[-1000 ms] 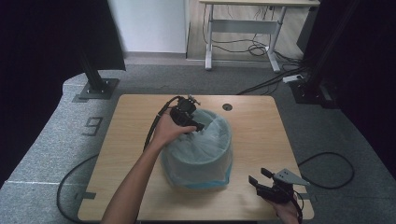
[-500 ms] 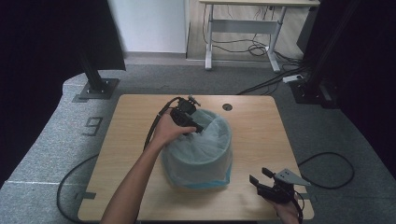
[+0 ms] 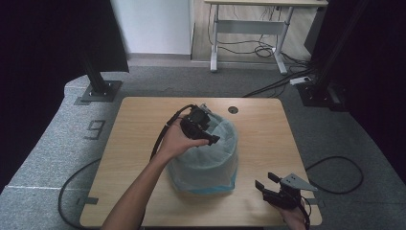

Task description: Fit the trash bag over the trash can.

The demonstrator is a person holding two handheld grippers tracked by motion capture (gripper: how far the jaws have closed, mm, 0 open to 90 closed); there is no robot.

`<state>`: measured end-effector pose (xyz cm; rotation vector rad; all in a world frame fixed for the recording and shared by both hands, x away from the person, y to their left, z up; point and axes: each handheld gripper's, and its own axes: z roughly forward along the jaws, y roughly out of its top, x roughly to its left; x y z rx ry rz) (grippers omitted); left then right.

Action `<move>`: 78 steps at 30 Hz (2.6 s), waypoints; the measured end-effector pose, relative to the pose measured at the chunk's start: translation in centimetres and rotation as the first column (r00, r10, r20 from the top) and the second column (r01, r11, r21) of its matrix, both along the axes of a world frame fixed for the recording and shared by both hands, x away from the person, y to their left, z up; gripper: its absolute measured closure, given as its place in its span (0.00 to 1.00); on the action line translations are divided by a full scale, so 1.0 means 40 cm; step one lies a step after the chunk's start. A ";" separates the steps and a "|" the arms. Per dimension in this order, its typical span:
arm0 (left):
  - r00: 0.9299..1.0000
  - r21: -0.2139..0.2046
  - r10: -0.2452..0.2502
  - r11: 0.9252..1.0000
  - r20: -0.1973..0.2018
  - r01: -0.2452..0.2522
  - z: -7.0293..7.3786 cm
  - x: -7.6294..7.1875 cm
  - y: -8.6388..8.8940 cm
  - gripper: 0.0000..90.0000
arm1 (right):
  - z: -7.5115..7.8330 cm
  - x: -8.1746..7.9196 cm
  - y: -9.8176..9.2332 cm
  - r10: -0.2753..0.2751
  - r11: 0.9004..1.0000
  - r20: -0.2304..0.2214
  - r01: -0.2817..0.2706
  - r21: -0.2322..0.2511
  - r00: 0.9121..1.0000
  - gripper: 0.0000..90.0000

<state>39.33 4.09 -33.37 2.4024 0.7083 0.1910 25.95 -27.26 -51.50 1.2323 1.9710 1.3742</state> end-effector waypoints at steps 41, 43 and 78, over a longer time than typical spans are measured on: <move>0.986 0.049 0.162 0.985 0.037 -0.164 -0.041 0.032 0.136 0.42 | -0.008 0.002 0.005 -0.003 1.000 -0.018 0.002 -0.026 1.000 0.36; 0.987 0.056 0.161 0.985 0.020 -0.162 -0.053 0.038 0.141 0.42 | -0.009 0.002 0.006 -0.003 1.000 -0.018 0.002 -0.028 1.000 0.36; 0.987 -0.147 0.123 0.983 0.100 -0.107 -0.034 -0.076 0.234 0.41 | -0.008 0.005 -0.012 -0.030 0.999 -0.016 0.029 -0.019 0.999 0.36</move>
